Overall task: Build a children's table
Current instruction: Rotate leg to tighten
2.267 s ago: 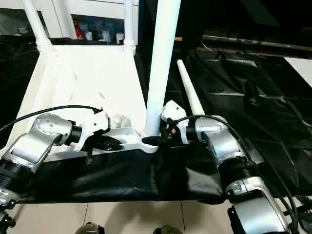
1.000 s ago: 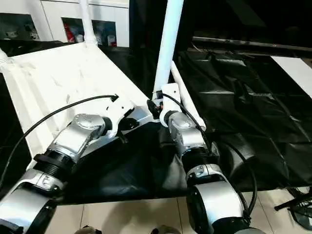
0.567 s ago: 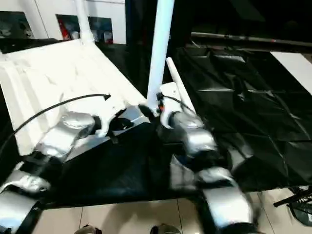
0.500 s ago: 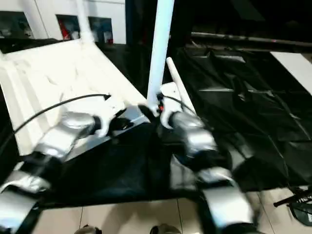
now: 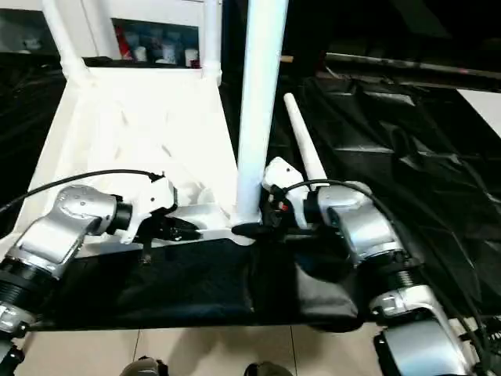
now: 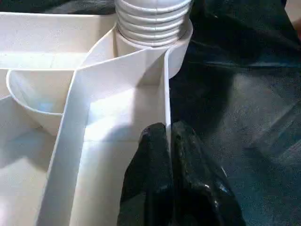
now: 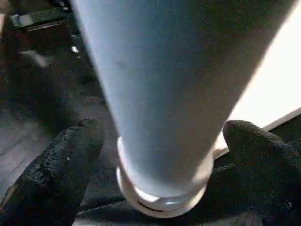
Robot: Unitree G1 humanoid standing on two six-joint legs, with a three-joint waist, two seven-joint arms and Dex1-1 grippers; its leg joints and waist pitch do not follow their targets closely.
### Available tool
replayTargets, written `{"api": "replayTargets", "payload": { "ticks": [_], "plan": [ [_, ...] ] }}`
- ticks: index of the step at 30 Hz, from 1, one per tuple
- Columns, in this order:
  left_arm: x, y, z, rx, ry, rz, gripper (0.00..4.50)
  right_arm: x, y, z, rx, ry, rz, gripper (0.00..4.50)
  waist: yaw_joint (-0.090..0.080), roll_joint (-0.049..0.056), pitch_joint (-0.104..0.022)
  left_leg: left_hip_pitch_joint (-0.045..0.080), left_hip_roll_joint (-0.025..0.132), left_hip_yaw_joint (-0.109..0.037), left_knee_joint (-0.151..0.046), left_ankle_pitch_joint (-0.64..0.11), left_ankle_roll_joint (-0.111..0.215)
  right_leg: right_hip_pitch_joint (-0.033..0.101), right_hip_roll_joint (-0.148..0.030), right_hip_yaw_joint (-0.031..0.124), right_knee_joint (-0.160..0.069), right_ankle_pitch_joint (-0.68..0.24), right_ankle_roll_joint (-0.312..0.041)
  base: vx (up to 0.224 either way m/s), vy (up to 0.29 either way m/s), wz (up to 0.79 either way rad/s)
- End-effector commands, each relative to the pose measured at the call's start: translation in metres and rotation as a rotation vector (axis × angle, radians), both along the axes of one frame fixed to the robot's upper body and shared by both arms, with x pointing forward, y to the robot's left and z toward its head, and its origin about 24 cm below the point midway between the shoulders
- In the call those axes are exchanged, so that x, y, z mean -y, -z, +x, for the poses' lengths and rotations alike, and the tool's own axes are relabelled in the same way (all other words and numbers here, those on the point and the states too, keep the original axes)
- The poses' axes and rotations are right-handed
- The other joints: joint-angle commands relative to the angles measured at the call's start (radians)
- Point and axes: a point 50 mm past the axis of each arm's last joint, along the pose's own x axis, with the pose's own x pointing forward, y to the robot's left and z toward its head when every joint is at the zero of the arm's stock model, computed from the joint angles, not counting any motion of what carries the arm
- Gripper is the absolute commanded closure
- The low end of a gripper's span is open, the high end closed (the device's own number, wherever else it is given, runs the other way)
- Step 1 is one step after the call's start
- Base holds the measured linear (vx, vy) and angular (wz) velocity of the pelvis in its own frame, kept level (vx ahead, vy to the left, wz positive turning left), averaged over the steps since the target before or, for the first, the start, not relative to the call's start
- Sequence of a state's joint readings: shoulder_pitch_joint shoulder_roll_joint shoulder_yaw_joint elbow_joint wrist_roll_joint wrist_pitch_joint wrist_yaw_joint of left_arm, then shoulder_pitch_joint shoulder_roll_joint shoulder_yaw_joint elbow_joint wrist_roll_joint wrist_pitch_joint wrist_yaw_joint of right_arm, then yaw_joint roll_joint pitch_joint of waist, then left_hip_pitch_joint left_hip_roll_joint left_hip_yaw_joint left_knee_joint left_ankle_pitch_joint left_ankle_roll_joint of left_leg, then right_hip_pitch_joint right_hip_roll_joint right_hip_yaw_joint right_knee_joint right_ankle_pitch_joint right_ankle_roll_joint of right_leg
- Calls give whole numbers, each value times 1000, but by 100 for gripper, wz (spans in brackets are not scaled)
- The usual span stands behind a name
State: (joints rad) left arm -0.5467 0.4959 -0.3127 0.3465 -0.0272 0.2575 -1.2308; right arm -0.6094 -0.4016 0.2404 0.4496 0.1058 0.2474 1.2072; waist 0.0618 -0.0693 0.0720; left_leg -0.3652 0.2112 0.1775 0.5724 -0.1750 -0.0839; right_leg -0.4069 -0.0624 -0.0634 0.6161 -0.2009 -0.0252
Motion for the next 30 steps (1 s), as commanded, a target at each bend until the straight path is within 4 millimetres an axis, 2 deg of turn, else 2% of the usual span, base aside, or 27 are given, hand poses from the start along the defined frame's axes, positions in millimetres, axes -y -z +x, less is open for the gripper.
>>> {"api": "replayTargets", "payload": {
  "ticks": [1, 4, 5, 7, 8, 11, 19, 21, 22, 28, 30],
  "plan": [
    [12, -8, -4, 21, 88, -43, 450, -1, 0, -3, -1, -36, -16, 1, -1, 6, -67, 14, 25, 3, -52, -83, 66, 62, -71, 54, -51, 14, -255, 0, 0, 0],
    [11, -8, -4, 21, 88, -45, 450, -2, 2, -4, -2, -45, -28, 1, 0, 7, -70, 13, 25, 3, -50, -55, 72, 63, -69, 53, -45, 53, -260, 0, 0, 0],
    [11, -8, -4, 22, 87, -45, 450, -3, 3, -4, -4, -48, -30, 1, -1, 2, -69, 13, 24, 4, -49, -52, 75, 63, -68, 53, -45, 58, -261, 0, 0, 0],
    [11, -8, -4, 24, 85, -44, 450, -5, 4, -5, -6, -50, -26, 1, -1, 4, -69, 13, 24, 3, -49, -44, 81, 62, -67, 52, -43, 67, -265, 0, 0, 0],
    [11, -8, -4, 25, 85, -45, 450, -6, 5, -5, -8, -53, -24, 28, -1, 4, -69, 13, 24, 3, -48, -47, 82, 62, -68, 52, -44, 64, -265, 0, 0, 0],
    [11, -9, -3, 27, 82, -46, 450, -7, 5, -5, -9, -52, -20, 40, 0, 4, -68, 13, 24, 4, -48, -53, 81, 62, -68, 52, -45, 52, -265, 0, 0, 0],
    [10, -8, -2, 30, 74, -41, 450, -9, 11, -6, -12, -35, -21, 125, 0, 6, -66, 13, 24, 3, -48, -72, 66, 61, -67, 53, -45, 26, -255, 0, 0, 0],
    [9, -8, -1, 31, 71, -40, 450, -9, 12, -6, -13, -28, -18, 132, 0, 6, -66, 13, 23, 3, -48, -73, 65, 60, -67, 53, -46, 22, -255, 0, 0, 0],
    [9, -8, -1, 31, 68, -40, 450, -10, 14, -6, -16, -23, -17, 154, 0, 5, -65, 13, 23, 3, -48, -74, 65, 60, -68, 53, -46, 20, -254, 0, 0, 0],
    [9, -7, 2, 35, 24, -52, 450, -12, 26, -1, -48, 110, 52, 178, -3, 6, -61, 11, 23, 1, -49, -108, 52, 58, -69, 53, -51, -36, -247, 0, 0, 0],
    [11, -4, 7, 45, -46, -56, 450, -13, 35, 4, -65, 236, 92, 178, -10, 6, -56, 11, 24, -1, -52, -154, 23, 54, -71, 53, -59, -124, -232, 0, 0, 0]
  ]
}}
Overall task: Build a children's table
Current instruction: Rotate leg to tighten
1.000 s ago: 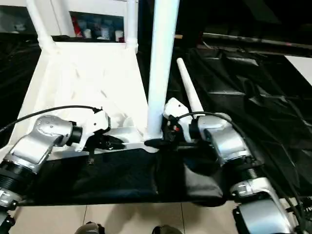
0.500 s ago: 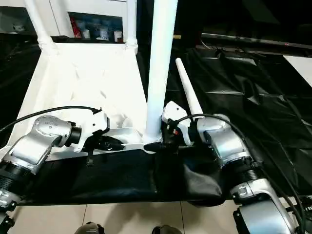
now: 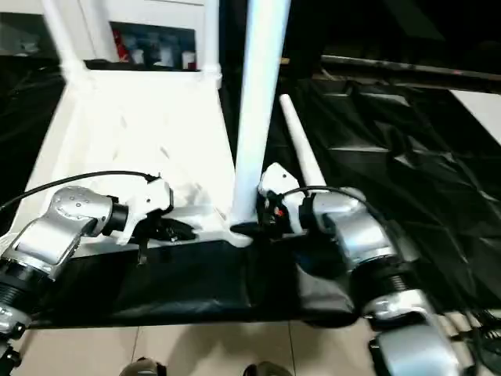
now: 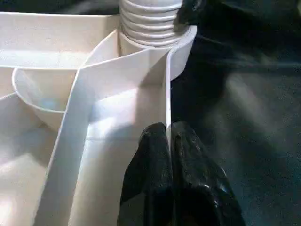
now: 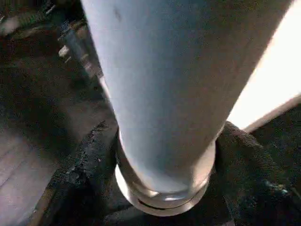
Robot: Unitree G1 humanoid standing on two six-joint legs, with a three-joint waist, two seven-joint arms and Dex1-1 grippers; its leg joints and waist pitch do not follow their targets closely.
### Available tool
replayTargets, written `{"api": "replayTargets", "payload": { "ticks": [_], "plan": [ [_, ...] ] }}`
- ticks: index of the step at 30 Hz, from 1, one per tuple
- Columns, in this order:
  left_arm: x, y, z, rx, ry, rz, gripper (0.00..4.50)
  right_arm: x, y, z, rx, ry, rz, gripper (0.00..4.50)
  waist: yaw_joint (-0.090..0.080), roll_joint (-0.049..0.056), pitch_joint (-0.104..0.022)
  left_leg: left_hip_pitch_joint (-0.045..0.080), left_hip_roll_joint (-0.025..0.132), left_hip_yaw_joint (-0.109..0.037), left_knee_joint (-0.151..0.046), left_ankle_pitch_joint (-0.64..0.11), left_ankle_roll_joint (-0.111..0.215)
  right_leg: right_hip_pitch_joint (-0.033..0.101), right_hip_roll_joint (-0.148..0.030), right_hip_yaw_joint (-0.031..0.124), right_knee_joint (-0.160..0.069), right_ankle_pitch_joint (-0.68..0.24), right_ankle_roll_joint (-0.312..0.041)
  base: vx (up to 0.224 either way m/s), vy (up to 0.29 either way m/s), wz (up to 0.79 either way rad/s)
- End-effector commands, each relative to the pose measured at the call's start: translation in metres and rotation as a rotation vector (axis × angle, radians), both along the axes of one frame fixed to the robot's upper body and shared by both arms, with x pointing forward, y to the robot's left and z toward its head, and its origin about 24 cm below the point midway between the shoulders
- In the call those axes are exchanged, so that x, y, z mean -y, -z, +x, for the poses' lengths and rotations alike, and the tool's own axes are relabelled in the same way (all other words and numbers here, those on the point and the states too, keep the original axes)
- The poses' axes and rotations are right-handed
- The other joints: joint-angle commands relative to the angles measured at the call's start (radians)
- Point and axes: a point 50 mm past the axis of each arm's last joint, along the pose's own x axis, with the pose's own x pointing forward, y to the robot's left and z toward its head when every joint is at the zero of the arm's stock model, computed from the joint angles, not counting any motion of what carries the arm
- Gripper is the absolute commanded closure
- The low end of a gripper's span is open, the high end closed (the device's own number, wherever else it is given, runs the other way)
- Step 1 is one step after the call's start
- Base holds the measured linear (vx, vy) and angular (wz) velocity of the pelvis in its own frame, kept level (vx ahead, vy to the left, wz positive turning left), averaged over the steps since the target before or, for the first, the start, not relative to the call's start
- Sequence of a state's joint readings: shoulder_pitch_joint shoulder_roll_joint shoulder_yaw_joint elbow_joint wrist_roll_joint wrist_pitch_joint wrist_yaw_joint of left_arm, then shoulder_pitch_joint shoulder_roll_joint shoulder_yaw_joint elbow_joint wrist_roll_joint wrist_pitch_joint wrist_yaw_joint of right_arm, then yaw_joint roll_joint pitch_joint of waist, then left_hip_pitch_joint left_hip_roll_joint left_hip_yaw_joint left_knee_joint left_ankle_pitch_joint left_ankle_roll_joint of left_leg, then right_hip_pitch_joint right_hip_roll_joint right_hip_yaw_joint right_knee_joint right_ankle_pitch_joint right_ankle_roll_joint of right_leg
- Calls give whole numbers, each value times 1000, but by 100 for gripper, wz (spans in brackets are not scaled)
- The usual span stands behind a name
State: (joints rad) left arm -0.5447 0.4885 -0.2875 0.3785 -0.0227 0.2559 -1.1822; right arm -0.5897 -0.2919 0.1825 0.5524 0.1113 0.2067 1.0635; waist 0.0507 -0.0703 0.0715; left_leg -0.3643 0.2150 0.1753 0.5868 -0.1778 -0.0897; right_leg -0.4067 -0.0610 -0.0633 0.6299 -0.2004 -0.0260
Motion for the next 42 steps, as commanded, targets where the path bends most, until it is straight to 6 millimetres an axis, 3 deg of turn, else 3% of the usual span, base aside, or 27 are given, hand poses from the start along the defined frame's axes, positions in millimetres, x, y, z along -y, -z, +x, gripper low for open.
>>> {"api": "replayTargets", "payload": {
  "ticks": [1, 6, 9, 10, 11, 13, 16, 18, 21, 23, 26, 27, 29, 35, 37, 39, 42],
  "plan": [
    [18, -7, 5, 43, -3, -48, 450, -1, 18, 2, -55, 132, 11, 178, -2, 6, -55, 9, 19, -1, -68, -172, 12, 55, -73, 51, -77, -173, -218, 0, 0, 0],
    [30, -4, 20, 91, -187, -69, 450, -12, 33, 9, -116, 388, 82, 180, -18, 6, -49, 11, 16, -4, -72, -240, -14, 46, -74, 52, -95, -335, -163, 0, 0, 0],
    [52, 0, 30, 91, -339, -90, 450, -33, 45, 14, -160, 612, 78, 180, -20, 8, -48, 16, 14, -6, -73, -249, -27, 40, -73, 52, -101, -371, -154, 0, 0, 0],
    [53, 0, 30, 92, -342, -90, 450, -34, 46, 14, -162, 617, 78, 180, -20, 7, -48, 16, 14, -5, -72, -251, -29, 40, -74, 52, -102, -377, -149, 0, 0, 0],
    [67, 2, 31, 98, -355, -94, 450, -48, 48, 14, -181, 658, 77, 180, -20, 9, -49, 16, 14, -6, -73, -255, -26, 39, -74, 52, -102, -376, -146, 0, 0, 0],
    [84, 3, 29, 101, -351, -97, 450, -68, 47, 12, -191, 644, 79, 180, -20, 10, -50, 18, 15, -7, -74, -261, -26, 37, -72, 52, -102, -356, -137, 0, 0, 0],
    [88, 3, 30, 118, -362, -97, 450, -79, 43, 13, -169, 618, 88, 180, -18, 9, -52, 14, 14, -6, -74, -252, -11, 40, -69, 53, -99, -308, -140, 0, 0, 0],
    [86, 2, 32, 129, -368, -91, 450, -83, 40, 13, -174, 599, 127, 124, -20, 9, -51, 11, 13, -6, -75, -249, -5, 40, -68, 53, -98, -289, -145, 0, 0, 0],
    [81, 2, 31, 131, -343, -84, 450, -85, 35, 15, -166, 565, 145, 108, -20, 9, -49, 11, 13, -6, -77, -264, 4, 40, -70, 53, -101, -307, -142, 0, 0, 0],
    [80, 2, 30, 133, -331, -81, 450, -85, 33, 16, -149, 555, 138, 67, -21, 9, -48, 11, 13, -7, -78, -274, 1, 39, -71, 52, -104, -338, -134, 0, 0, 0],
    [69, 2, 29, 127, -312, -82, 450, -75, 25, 19, -84, 481, 133, 67, -20, 7, -49, 10, 12, -9, -79, -270, 8, 42, -74, 52, -108, -361, -127, 0, 0, 0],
    [66, 3, 28, 124, -307, -81, 450, -72, 23, 20, -79, 465, 136, 67, -21, 2, -50, 4, 12, -9, -81, -249, 16, 47, -72, 51, -106, -348, -123, 0, 0, 0],
    [57, 4, 25, 118, -264, -74, 450, -60, 19, 19, -55, 399, 132, 67, -19, 3, -51, 2, 13, -8, -79, -221, 30, 48, -73, 53, -105, -322, -124, 0, 0, 0],
    [31, 7, 13, 67, -134, -46, 450, -25, 12, 10, 39, 170, 39, 67, -15, 8, -57, 5, 16, -1, -73, -119, 62, 53, -68, 54, -81, -103, -199, 0, 0, 0],
    [30, 7, 12, 63, -124, -45, 450, -23, 12, 9, 42, 156, 33, 67, -14, 9, -56, 6, 15, -1, -73, -119, 67, 55, -68, 53, -81, -91, -211, 0, 0, 0],
    [20, 5, 4, 22, -33, -46, 450, -8, 7, 3, 56, 49, -4, 67, -15, 11, -59, 10, 19, 0, -72, -110, 74, 57, -69, 53, -75, -46, -240, 0, 0, 0],
    [14, 0, -4, 3, 67, -62, 450, 3, 1, -1, 56, -49, -34, 67, -15, 8, -60, 10, 18, 1, -71, -99, 95, 60, -66, 53, -71, -4, -253, 0, 0, 0]
  ]
}}
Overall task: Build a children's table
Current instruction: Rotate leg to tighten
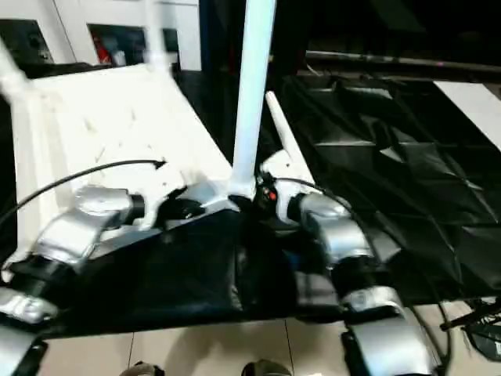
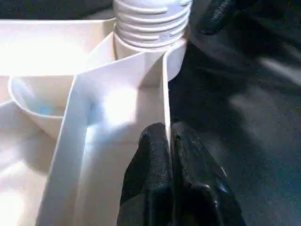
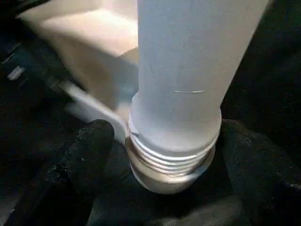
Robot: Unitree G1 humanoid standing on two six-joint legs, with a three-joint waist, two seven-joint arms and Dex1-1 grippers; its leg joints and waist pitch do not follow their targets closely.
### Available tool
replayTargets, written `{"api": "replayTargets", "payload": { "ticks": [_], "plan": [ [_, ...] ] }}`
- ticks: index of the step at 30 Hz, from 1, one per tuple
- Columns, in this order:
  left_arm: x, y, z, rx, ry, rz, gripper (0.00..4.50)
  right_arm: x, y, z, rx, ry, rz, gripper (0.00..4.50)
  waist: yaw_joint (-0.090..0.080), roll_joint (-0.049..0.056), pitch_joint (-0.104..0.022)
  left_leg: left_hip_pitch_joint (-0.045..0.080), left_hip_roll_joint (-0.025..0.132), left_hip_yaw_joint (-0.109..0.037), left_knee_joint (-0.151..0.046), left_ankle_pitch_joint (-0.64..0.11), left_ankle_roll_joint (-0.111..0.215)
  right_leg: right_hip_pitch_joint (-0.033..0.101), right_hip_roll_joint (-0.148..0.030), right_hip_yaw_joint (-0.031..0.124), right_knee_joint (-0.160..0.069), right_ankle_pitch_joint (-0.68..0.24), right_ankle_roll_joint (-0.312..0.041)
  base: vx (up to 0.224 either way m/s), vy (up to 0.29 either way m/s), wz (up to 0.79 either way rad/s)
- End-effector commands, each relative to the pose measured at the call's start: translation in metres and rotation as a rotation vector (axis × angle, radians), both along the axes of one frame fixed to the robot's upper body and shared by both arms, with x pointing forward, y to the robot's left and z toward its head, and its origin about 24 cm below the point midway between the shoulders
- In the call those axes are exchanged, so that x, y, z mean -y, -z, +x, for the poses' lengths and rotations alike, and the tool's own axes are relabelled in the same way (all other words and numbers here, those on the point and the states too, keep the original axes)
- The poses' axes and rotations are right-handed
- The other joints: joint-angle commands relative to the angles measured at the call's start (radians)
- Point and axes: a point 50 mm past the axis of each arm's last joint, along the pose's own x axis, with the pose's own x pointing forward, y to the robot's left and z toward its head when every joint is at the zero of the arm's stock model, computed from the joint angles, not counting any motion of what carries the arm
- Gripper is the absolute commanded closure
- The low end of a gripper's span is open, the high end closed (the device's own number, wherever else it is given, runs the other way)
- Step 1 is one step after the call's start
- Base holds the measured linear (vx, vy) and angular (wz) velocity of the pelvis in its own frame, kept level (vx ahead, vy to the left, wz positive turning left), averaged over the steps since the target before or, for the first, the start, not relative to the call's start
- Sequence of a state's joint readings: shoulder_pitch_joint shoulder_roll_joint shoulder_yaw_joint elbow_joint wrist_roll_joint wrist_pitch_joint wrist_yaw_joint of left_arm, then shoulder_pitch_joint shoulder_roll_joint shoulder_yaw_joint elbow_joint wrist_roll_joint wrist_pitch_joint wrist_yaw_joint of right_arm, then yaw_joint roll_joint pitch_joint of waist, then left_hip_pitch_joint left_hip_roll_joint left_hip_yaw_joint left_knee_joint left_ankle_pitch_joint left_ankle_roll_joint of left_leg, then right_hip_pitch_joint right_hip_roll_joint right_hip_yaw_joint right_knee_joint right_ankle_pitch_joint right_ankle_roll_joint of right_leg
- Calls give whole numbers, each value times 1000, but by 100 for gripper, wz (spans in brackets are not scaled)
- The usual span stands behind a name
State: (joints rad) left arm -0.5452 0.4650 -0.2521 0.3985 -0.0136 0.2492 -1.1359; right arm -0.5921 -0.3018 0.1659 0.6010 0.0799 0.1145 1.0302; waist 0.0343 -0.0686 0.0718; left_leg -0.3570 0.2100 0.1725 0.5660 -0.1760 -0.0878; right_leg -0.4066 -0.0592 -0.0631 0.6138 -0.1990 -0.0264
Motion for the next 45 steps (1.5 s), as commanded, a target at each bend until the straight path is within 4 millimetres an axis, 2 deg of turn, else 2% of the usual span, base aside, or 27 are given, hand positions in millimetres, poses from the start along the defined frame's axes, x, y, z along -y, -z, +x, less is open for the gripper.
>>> {"api": "replayTargets", "payload": {
  "ticks": [1, 3, 10, 11, 14, 16, 22, 24, 25, 26, 27, 28, 29, 30, 31, 32, 34, 35, 36, 37, 40, 41, 42, 45],
  "plan": [
    [16, 0, -8, -22, 129, -38, 450, -5, -1, -5, -11, -89, -8, 67, 1, 8, -60, 3, 24, 4, -51, -96, 96, 59, -69, 53, -54, 2, -257, 0, 0, 0],
    [14, -2, -9, -23, 157, -41, 450, -4, -2, -7, -21, -128, -20, 67, 7, 9, -58, 10, 27, 7, -51, -102, 97, 53, -70, 53, -56, -4, -271, 0, 0, 0],
    [14, -4, -12, -34, 192, -44, 450, -4, -3, -10, -38, -185, -31, 67, 20, 4, -62, 7, 26, 7, -50, -103, 75, 59, -73, 54, -53, -23, -258, 0, 0, 0],
    [14, -4, -13, -37, 198, -46, 450, -4, -3, -10, -40, -193, -31, 92, 21, 3, -63, 7, 26, 7, -50, -96, 75, 60, -73, 54, -52, -20, -255, 0, 0, 0],
    [13, -3, -13, -40, 203, -46, 450, -5, -2, -11, -47, -203, -30, 92, 23, 3, -65, 7, 25, 7, -48, -76, 80, 61, -72, 54, -49, 4, -256, 0, 0, 0],
    [12, -3, -14, -41, 201, -45, 450, -5, -2, -12, -52, -207, -26, 132, 22, 2, -65, 6, 25, 8, -47, -70, 86, 60, -71, 53, -48, 14, -259, 0, 0, 0],
    [13, -2, -14, -37, 194, -48, 450, -8, 2, -14, -66, -198, -6, 165, 23, 1, -65, 7, 25, 7, -47, -73, 82, 60, -72, 53, -48, -1, -253, 0, 0, 0],
    [15, -1, -11, -26, 155, -49, 450, -9, 7, -11, -86, -110, 21, 170, 23, 2, -64, 6, 25, 7, -47, -73, 82, 60, -72, 53, -48, -2, -253, 0, 0, 0],
    [17, 1, -7, -14, 116, -38, 450, -9, 11, -7, -86, -40, 21, 170, 19, -3, -61, 5, 25, 7, -48, -80, 77, 58, -71, 53, -50, -17, -250, 0, 0, 0],
    [17, 1, -6, -11, 101, -34, 450, -9, 13, -6, -85, -14, 20, 171, 18, -1, -59, 5, 24, 7, -49, -90, 71, 57, -72, 53, -53, -39, -247, 0, 0, 0],
    [20, 4, -1, 1, 42, -20, 450, -11, 19, -2, -88, 84, 20, 172, 16, 0, -56, 7, 24, 6, -52, -121, 53, 55, -74, 53, -60, -99, -235, 0, 0, 0],
    [20, 5, 0, 4, 29, -18, 450, -12, 21, -1, -89, 106, 21, 172, 13, -3, -53, 8, 23, 5, -54, -149, 35, 54, -76, 53, -69, -171, -216, 0, 0, 0],
    [23, 7, 4, 21, -32, -12, 450, -15, 25, 1, -97, 187, 25, 172, 13, -3, -53, 8, 23, 5, -54, -149, 35, 54, -76, 53, -69, -171, -216, 0, 0, 0],
    [29, 9, 10, 35, -109, -20, 450, -19, 31, 5, -112, 302, 46, 173, 8, -4, -52, 8, 23, 2, -57, -181, 9, 52, -77, 54, -75, -261, -186, 0, 0, 0],
    [33, 10, 14, 43, -159, -26, 450, -23, 35, 6, -126, 375, 58, 173, 8, -6, -53, 11, 22, 2, -57, -184, 4, 51, -77, 54, -79, -282, -178, 0, 0, 0],
    [40, 10, 18, 48, -210, -36, 450, -28, 39, 8, -144, 455, 71, 173, 7, -2, -49, 14, 21, 1, -58, -200, -3, 46, -77, 55, -85, -322, -165, 0, 0, 0],
    [53, 11, 22, 47, -273, -56, 450, -39, 44, 10, -179, 576, 100, 173, 2, -3, -49, 14, 20, 1, -58, -209, -9, 42, -76, 54, -89, -348, -150, 0, 0, 0],
    [53, 11, 22, 47, -273, -56, 450, -39, 44, 10, -179, 576, 100, 174, 2, -3, -49, 14, 20, 1, -58, -209, -9, 42, -76, 54, -89, -348, -150, 0, 0, 0],
    [68, 10, 24, 54, -290, -62, 450, -55, 46, 10, -232, 643, 136, 174, 2, 2, -52, 12, 20, 0, -58, -206, -4, 43, -75, 55, -89, -328, -145, 0, 0, 0],
    [74, 10, 24, 56, -290, -63, 450, -62, 47, 9, -244, 647, 144, 174, -1, 1, -51, 11, 19, -1, -60, -212, -8, 42, -72, 53, -88, -324, -142, 0, 0, 0],
    [85, 10, 24, 62, -270, -62, 450, -77, 45, 7, -195, 577, 117, 174, 1, 2, -54, 10, 20, 1, -59, -199, 4, 44, -71, 53, -83, -248, -153, 0, 0, 0],
    [87, 10, 24, 65, -268, -60, 450, -81, 43, 6, -178, 552, 116, 174, 1, 2, -54, 10, 20, 1, -59, -199, 4, 44, -71, 53, -83, -248, -153, 0, 0, 0],
    [88, 10, 23, 60, -257, -59, 450, -83, 41, 6, -177, 536, 141, 118, 2, -1, -56, 7, 18, 1, -57, -184, 17, 48, -73, 54, -81, -223, -159, 0, 0, 0],
    [84, 10, 22, 53, -236, -56, 450, -81, 37, 7, -184, 503, 177, 98, 2, 0, -54, 5, 18, 1, -58, -181, 29, 50, -72, 53, -80, -217, -162, 0, 0, 0]
  ]
}}
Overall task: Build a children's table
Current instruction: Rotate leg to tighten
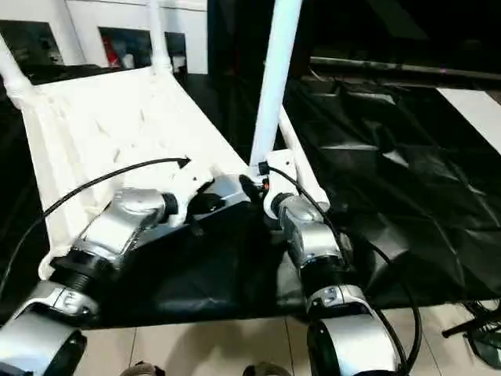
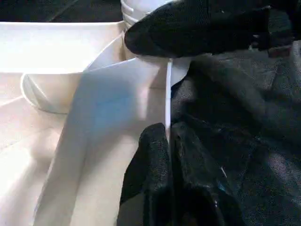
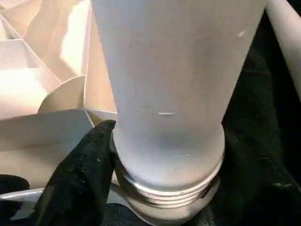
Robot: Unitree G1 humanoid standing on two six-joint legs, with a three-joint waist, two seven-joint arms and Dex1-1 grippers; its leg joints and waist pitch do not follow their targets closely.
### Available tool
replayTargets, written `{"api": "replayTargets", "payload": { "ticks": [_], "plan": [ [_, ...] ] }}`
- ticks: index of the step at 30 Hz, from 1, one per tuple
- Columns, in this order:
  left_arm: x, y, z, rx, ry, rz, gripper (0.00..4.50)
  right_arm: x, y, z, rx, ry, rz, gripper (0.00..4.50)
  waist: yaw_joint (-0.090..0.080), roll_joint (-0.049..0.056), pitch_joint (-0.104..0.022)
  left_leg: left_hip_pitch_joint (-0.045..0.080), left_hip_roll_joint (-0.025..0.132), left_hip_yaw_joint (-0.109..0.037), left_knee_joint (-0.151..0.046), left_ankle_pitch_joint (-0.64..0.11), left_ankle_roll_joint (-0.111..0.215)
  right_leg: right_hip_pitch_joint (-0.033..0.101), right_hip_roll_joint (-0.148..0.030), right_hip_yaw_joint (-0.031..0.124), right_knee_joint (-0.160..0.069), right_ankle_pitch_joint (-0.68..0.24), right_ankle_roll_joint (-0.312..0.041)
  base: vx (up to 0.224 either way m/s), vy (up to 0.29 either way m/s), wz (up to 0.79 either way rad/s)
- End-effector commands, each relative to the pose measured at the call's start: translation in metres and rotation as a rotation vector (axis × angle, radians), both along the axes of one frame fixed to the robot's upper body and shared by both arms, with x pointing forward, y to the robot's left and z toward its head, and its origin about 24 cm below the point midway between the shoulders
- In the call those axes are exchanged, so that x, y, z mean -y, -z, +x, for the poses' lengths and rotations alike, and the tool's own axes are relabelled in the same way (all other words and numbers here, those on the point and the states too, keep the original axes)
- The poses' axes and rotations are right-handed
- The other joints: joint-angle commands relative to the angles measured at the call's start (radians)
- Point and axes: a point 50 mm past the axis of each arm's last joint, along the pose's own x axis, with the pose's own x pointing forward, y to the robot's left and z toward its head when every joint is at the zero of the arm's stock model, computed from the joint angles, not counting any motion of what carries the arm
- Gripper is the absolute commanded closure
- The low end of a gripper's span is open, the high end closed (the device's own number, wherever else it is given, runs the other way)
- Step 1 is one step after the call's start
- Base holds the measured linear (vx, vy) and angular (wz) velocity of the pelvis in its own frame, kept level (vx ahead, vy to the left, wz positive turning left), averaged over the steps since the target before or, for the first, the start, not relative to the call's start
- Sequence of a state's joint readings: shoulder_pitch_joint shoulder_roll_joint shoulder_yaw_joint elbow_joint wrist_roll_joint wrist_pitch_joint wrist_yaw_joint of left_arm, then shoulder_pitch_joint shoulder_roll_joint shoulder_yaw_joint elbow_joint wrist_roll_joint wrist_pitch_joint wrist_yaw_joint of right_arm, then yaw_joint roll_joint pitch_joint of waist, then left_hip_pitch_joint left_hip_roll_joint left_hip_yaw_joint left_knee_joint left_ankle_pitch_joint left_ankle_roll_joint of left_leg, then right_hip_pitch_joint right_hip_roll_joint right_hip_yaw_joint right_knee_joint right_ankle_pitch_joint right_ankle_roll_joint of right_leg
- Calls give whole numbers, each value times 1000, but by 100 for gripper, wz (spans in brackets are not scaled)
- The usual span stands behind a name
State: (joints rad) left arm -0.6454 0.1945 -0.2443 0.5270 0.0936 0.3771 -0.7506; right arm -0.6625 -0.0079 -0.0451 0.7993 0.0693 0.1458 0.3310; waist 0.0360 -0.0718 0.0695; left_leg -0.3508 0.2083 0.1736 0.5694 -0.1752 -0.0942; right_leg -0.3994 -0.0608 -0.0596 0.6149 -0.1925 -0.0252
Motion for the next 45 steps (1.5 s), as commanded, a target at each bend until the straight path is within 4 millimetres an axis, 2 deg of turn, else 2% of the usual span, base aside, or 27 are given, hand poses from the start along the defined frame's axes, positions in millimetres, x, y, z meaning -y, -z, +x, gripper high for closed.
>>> {"api": "replayTargets", "payload": {
  "ticks": [1, 2, 4, 8, 10, 11, 12, 14, 15, 17, 18, 21, 26, 28, 29, 33, 34, 38, 42, 43, 44, 45],
  "plan": [
    [20, -1, -3, 6, 51, -35, 450, -42, 14, -18, -86, -217, 58, 83, 0, 2, -51, -1, 20, 0, -62, -188, 35, 42, -71, 50, -83, -237, -161, 0, 0, 0],
    [18, -1, -3, 7, 63, -33, 450, -39, 13, -18, -68, -237, 33, 83, 0, 2, -50, 0, 20, 0, -63, -195, 35, 40, -72, 50, -85, -250, -159, 0, 0, 0],
    [16, -2, -4, 10, 77, -33, 450, -36, 12, -17, -49, -254, 9, 54, 0, 2, -50, 0, 21, -1, -63, -203, 34, 39, -73, 50, -88, -279, -153, 0, 0, 0],
    [-1, -4, -11, 20, 169, -31, 450, -10, -1, -16, 9, -399, -32, 54, 3, -1, -51, -5, 23, -3, -63, -185, 53, 45, -73, 50, -85, -253, -150, 0, 0, 0],
    [-7, -4, -13, 12, 186, -27, 450, -2, -4, -17, 14, -444, -57, 54, 0, 0, -52, -8, 24, -1, -61, -156, 63, 46, -72, 50, -79, -204, -169, 0, 0, 0],
    [-16, -4, -18, 1, 247, -27, 450, 11, -6, -18, 20, -524, -125, 54, 0, 1, -51, -7, 23, -1, -61, -152, 65, 44, -72, 49, -79, -199, -175, 0, 0, 0],
    [-20, -4, -21, -5, 286, -29, 450, 17, -8, -20, 19, -565, -155, 54, -1, -1, -52, -10, 22, 0, -58, -140, 73, 48, -70, 49, -76, -178, -183, 0, 0, 0],
    [-25, -5, -27, -15, 349, -40, 450, 24, -11, -21, 22, -607, -175, 54, -1, 4, -52, -5, 24, 3, -57, -130, 82, 43, -69, 51, -73, -140, -200, 0, 0, 0],
    [-29, -7, -33, -36, 395, -52, 450, 29, -14, -22, 22, -642, -182, 54, 0, 3, -53, -6, 25, 2, -57, -121, 84, 47, -71, 52, -67, -114, -214, 0, 0, 0],
    [-36, -9, -39, -68, 438, -62, 450, 35, -18, -24, 20, -698, -192, 54, -1, 6, -54, -4, 26, 4, -56, -102, 93, 46, -68, 51, -62, -68, -234, 0, 0, 0],
    [-37, -9, -40, -74, 442, -63, 450, 36, -19, -25, 19, -709, -193, 54, 2, 9, -56, -1, 28, 5, -54, -92, 103, 46, -67, 51, -57, -28, -249, 0, 0, 0],
    [-43, -9, -43, -93, 457, -51, 450, 39, -22, -28, 9, -779, -193, 54, 2, 9, -55, -1, 29, 5, -54, -73, 113, 47, -65, 50, -52, 15, -266, 0, 0, 0],
    [-50, -9, -44, -101, 462, -46, 450, 38, -21, -33, -14, -856, -194, 54, 4, 5, -54, -3, 27, 6, -52, -87, 107, 49, -70, 51, -54, -14, -265, 0, 0, 0],
    [-50, -9, -44, -101, 459, -48, 450, 35, -22, -34, -8, -860, -170, 54, 4, 5, -54, -3, 27, 6, -53, -90, 101, 49, -69, 51, -55, -28, -259, 0, 0, 0],
    [-50, -10, -44, -101, 460, -50, 450, 34, -22, -34, -7, -861, -155, 70, 4, 5, -54, -3, 27, 5, -53, -88, 100, 49, -70, 51, -54, -27, -259, 0, 0, 0],
    [-49, -10, -45, -101, 462, -57, 450, 31, -21, -36, -6, -871, -131, 90, 3, 5, -56, -5, 26, 5, -51, -69, 105, 51, -68, 50, -51, 5, -263, 0, 0, 0],
    [-49, -10, -45, -101, 462, -57, 450, 31, -21, -36, -5, -874, -128, 90, 1, -4, -56, -5, 26, 6, -51, -72, 106, 51, -68, 50, -52, -2, -260, 0, 0, 0],
    [-47, -9, -45, -100, 457, -61, 450, 29, -18, -38, -8, -861, -104, 137, 1, 0, -55, -4, 26, 5, -51, -79, 104, 50, -70, 51, -54, -32, -252, 0, 0, 0],
    [-42, -7, -40, -87, 401, -66, 450, 28, -10, -33, -8, -735, -76, 160, 0, 0, -53, -4, 26, 5, -52, -88, 92, 48, -70, 51, -56, -53, -249, 0, 0, 0],
    [-37, -4, -33, -67, 326, -50, 450, 27, -2, -27, -17, -600, -66, 162, -3, 0, -51, -3, 27, 6, -55, -112, 79, 44, -71, 52, -63, -98, -243, 0, 0, 0],
    [-37, -4, -33, -66, 324, -49, 450, 27, -2, -27, -18, -594, -66, 164, -5, -1, -47, -3, 26, 5, -56, -131, 68, 43, -71, 52, -68, -134, -235, 0, 0, 0],
    [-30, -2, -24, -39, 241, -45, 450, 23, 4, -23, -38, -473, -46, 167, -5, -1, -47, -1, 24, 3, -57, -159, 48, 44, -75, 52, -73, -208, -215, 0, 0, 0]
  ]
}}
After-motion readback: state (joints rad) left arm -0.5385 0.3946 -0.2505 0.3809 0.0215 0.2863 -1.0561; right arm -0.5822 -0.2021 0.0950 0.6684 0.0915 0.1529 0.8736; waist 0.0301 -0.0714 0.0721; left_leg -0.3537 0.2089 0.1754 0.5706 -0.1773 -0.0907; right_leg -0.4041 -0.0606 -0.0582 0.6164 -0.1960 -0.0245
